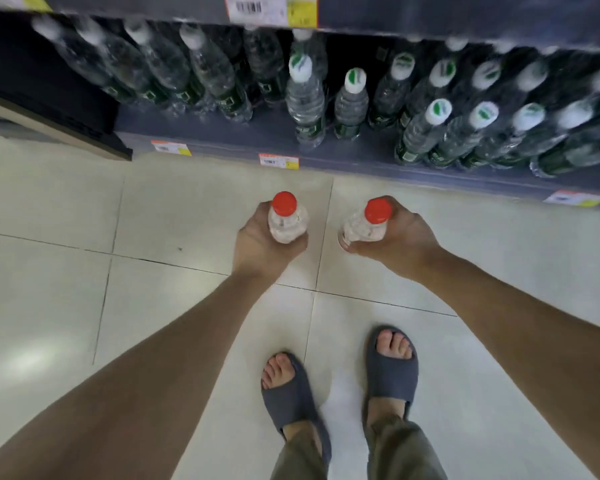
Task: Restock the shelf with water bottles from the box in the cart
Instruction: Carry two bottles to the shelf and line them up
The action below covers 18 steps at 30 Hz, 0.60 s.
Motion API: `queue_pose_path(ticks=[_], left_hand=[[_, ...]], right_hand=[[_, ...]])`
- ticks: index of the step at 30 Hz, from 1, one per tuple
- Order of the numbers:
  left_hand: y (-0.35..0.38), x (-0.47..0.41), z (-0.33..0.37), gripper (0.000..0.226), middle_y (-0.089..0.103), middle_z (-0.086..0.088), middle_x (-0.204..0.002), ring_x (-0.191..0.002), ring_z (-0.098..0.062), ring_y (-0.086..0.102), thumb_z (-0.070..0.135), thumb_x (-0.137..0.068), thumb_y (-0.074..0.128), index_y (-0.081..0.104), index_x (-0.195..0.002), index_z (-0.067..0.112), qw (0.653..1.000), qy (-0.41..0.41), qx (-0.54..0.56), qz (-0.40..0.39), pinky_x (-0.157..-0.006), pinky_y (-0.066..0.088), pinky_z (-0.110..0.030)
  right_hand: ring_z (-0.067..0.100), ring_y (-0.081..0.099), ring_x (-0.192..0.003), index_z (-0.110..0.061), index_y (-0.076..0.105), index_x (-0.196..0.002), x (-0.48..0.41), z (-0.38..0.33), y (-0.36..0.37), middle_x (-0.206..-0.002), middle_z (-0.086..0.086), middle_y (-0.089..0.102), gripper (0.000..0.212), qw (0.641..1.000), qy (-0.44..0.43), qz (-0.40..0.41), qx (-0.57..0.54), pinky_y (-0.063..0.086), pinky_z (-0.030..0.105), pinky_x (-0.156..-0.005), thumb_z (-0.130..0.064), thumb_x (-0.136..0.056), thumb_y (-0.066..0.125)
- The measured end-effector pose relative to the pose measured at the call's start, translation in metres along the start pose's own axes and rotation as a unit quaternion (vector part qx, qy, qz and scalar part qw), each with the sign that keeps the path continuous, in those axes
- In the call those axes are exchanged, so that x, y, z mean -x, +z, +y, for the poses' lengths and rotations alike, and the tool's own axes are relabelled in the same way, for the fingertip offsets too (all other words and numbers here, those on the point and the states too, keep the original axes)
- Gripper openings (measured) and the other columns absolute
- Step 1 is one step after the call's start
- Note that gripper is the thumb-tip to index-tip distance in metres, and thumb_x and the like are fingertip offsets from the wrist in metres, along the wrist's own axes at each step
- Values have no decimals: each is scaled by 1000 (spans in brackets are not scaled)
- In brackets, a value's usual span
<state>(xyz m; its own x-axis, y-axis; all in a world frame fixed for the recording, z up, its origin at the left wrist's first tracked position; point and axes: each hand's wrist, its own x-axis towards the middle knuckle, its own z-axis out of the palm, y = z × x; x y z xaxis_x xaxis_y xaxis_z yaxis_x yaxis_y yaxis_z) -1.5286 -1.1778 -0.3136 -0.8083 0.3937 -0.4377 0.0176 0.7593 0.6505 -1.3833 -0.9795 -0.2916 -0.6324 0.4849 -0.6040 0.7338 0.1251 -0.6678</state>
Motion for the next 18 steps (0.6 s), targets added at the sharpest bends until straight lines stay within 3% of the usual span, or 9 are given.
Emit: queue_pose_path(ticks=[2,4,7,11,14,16,18], left_hand=[[-25,30,38,52,73,26,-105,-97,11,68,37,-73,92,61,-114,41,1000,5,16,-9,-83,48,-5],[-55,61,85,55,73,15,-113,-106,-4,70,34,-74,91,63,-121,34,1000,11,28,-8,-97,53,-23],[-105,105,161,56,73,11,-109,-101,-12,71,35,-69,87,62,-119,33,999,10,41,3,-92,56,-32],[-166,157,252,37,72,20,-85,-76,6,68,35,-62,75,61,-96,43,997,68,44,19,-60,53,-23],[-207,190,299,45,73,19,-91,-86,-1,70,40,-58,76,61,-100,44,994,88,54,21,-72,57,-25],[-231,212,320,58,72,25,-96,-90,11,67,47,-55,77,62,-110,39,994,94,55,22,-71,49,-11],[-253,235,340,59,71,26,-95,-89,13,64,53,-56,76,61,-112,39,993,117,28,14,-70,46,-11]], right_hand=[[21,68,-105,-30,54,-120,38,-36,-30,-108,-7,72,64,999,-9,-14,-27,54,46,-96,-29,-68,90],[22,67,-106,-23,51,-125,77,-79,-63,-112,-3,70,65,999,-22,-33,-8,54,47,-95,-27,-71,88],[20,63,-106,-20,53,-126,133,-143,-113,-116,0,64,58,996,-73,-44,34,50,36,-91,-26,-77,84],[9,65,-94,-19,66,-104,209,-215,-177,-103,-1,67,26,988,-145,-29,47,50,32,-83,-14,-80,77],[16,66,-99,-8,62,-113,259,-251,-216,-106,5,69,34,988,-149,12,27,52,36,-89,-13,-83,77],[25,64,-109,-3,55,-124,293,-270,-239,-118,11,67,49,988,-150,31,27,50,40,-98,-18,-84,79],[24,64,-109,-2,54,-125,326,-286,-260,-120,12,66,50,983,-173,51,30,51,37,-97,-20,-85,78]])
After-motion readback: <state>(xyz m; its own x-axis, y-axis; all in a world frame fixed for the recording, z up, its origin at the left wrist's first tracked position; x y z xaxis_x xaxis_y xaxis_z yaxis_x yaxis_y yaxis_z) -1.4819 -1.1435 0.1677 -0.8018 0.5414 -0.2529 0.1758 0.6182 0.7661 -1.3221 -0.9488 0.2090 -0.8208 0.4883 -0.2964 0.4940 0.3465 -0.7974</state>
